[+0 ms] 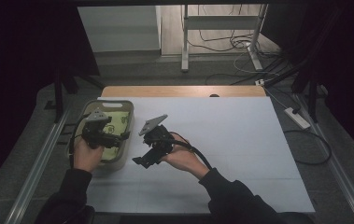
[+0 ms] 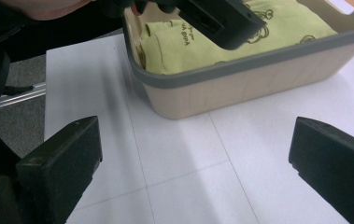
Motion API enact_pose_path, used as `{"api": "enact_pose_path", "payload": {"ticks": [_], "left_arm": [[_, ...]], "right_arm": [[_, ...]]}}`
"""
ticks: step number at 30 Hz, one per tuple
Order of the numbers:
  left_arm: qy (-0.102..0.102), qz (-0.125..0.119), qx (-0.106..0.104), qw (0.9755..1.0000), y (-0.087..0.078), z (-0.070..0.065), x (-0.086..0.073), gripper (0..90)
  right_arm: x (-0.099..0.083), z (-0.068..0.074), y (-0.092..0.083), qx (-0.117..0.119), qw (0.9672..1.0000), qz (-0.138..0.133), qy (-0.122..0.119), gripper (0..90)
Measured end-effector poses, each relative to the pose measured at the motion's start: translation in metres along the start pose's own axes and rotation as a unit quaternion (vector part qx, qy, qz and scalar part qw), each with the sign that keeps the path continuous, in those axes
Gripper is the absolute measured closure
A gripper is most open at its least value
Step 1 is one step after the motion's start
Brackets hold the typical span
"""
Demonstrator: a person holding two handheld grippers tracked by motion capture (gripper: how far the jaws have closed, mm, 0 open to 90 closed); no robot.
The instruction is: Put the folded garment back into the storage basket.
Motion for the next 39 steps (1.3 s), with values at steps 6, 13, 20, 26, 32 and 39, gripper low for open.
{"api": "enact_pose_path", "payload": {"ticks": [6, 13, 20, 26, 32, 39], "left_arm": [[-0.002, -0.008, -0.008, 0.9999, -0.001, -0.006, 0.001, 0.0], [0.002, -0.007, -0.022, 0.9997, -0.002, -0.014, 0.0, 0.0], [0.004, -0.013, -0.025, 0.9996, -0.004, -0.019, -0.001, 0.0], [0.005, -0.015, -0.024, 0.9996, -0.006, -0.022, -0.004, 0.0], [0.011, -0.016, -0.02, 0.9996, -0.009, -0.024, -0.007, 0.0], [0.005, -0.02, -0.022, 0.9995, -0.013, -0.026, -0.01, 0.0]], "right_arm": [[-0.009, -0.003, -0.009, -0.002, 1.0, -0.001, 0.009, 2.0], [-0.019, -0.007, -0.019, -0.006, 0.9999, -0.001, 0.015, 2.0], [-0.026, -0.01, -0.027, -0.009, 0.9997, -0.004, 0.02, 2.0], [-0.034, -0.012, -0.032, -0.02, 0.9995, -0.005, 0.024, 0.4], [-0.039, -0.014, -0.039, -0.022, 0.9988, -0.014, 0.042, 0.2], [-0.048, -0.017, -0.048, -0.033, 0.9983, -0.012, 0.046, 0.2]]}}
Point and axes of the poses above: each handheld gripper's, and its own axes: y roughly forward along the jaws, x roughly out of its top, z roughly to its left, the point moved 6 cm from there along y, roughly forward along the jaws, and after that the axes turned 6 degrees about -y, right-handed, at the moved point
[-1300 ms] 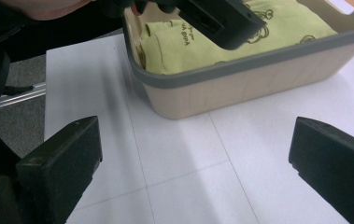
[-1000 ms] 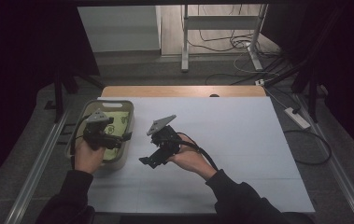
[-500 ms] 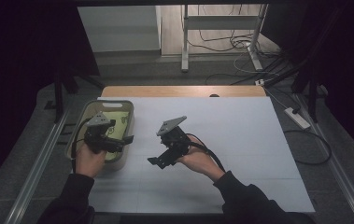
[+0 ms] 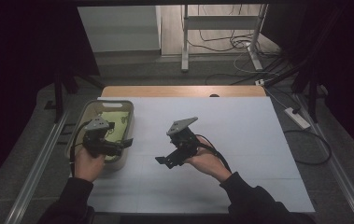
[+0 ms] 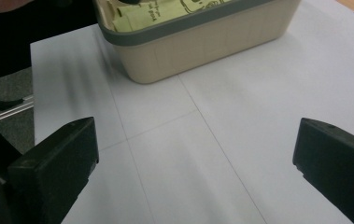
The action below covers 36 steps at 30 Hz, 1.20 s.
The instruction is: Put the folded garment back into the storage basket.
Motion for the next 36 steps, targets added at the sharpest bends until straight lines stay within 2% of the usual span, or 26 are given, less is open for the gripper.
{"api": "enact_pose_path", "payload": {"ticks": [6, 20, 36], "left_arm": [[-0.004, 0.001, -0.003, 1.0, -0.002, -0.002, -0.003, 0.0], [-0.001, 0.007, 0.0, 1.0, -0.006, -0.01, -0.009, 0.0], [-0.01, 0.012, -0.009, 0.9998, -0.011, -0.018, -0.016, 0.0]], "right_arm": [[-0.004, -0.004, -0.006, -0.006, 0.9999, -0.006, 0.015, 0.0], [-0.013, -0.01, -0.026, -0.018, 0.9994, -0.013, 0.026, 0.0], [-0.027, -0.014, -0.046, -0.033, 0.9985, -0.017, 0.041, 0.0]]}}
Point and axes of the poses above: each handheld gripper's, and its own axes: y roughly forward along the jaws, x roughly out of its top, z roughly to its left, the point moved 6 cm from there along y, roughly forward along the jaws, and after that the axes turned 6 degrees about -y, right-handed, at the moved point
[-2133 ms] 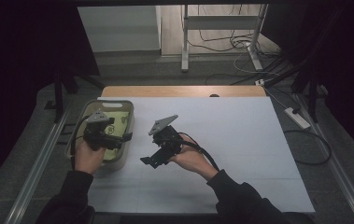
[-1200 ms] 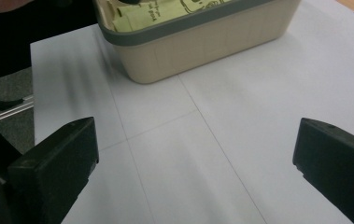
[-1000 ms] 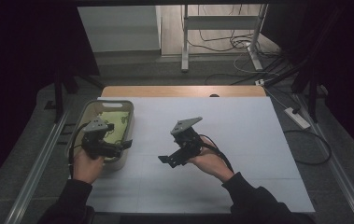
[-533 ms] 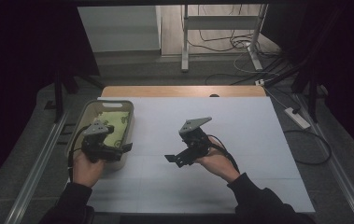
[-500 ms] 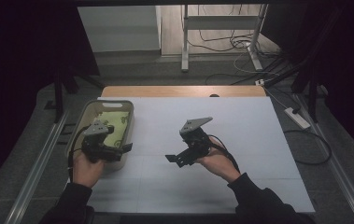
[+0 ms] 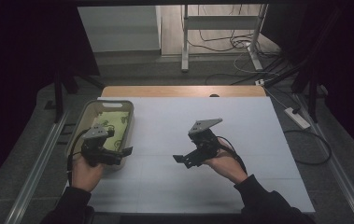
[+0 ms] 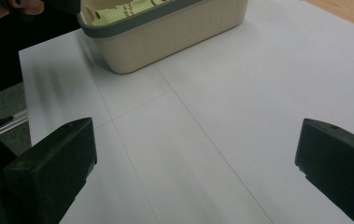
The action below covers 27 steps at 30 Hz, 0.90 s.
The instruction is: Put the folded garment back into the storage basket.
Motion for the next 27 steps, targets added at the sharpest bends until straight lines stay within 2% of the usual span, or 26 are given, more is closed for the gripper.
{"api": "enact_pose_path", "payload": {"ticks": [14, 19, 27], "left_arm": [[0.014, 0.0, 0.009, 0.9999, -0.006, -0.005, -0.007, 0.0], [0.024, 0.002, 0.018, 0.9995, -0.009, -0.006, -0.009, 0.0], [0.023, 0.003, 0.023, 0.9995, -0.013, -0.008, -0.012, 0.0]], "right_arm": [[-0.013, -0.003, -0.014, -0.008, 1.0, 0.003, 0.006, 0.0], [-0.021, -0.004, -0.019, -0.01, 0.9998, 0.004, 0.014, 0.0], [-0.027, -0.002, -0.027, -0.013, 0.9997, 0.0, 0.018, 0.0]]}}
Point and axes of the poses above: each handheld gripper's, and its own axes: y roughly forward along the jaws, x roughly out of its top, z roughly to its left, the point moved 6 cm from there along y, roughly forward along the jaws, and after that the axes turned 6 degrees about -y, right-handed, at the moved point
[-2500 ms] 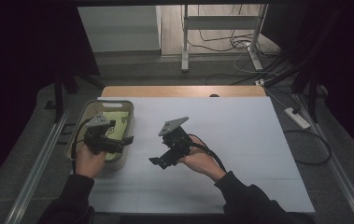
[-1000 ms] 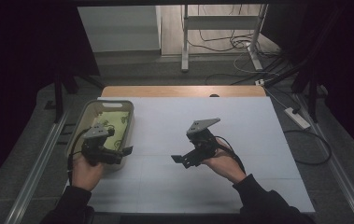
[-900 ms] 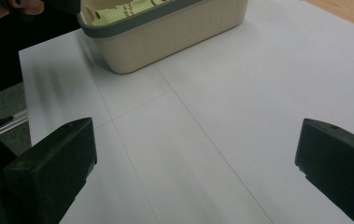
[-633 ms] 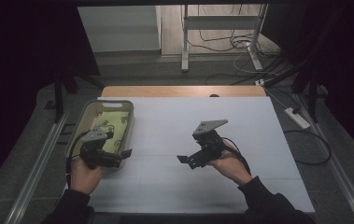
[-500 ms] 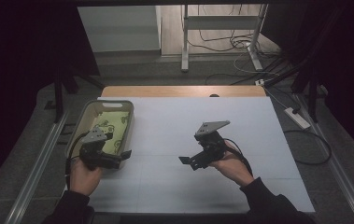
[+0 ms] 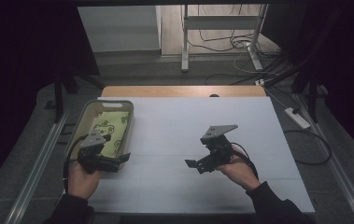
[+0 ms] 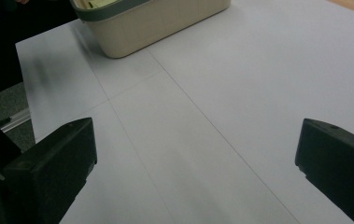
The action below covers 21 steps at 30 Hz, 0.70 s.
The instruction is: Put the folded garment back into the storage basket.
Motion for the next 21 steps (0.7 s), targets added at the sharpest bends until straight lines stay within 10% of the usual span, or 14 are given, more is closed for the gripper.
{"api": "enact_pose_path", "payload": {"ticks": [21], "left_arm": [[-0.015, 0.009, 0.005, 0.9998, -0.01, -0.002, -0.012, 0.0]], "right_arm": [[-0.018, -0.003, -0.022, -0.015, 0.9998, -0.002, 0.013, 0.0]]}}
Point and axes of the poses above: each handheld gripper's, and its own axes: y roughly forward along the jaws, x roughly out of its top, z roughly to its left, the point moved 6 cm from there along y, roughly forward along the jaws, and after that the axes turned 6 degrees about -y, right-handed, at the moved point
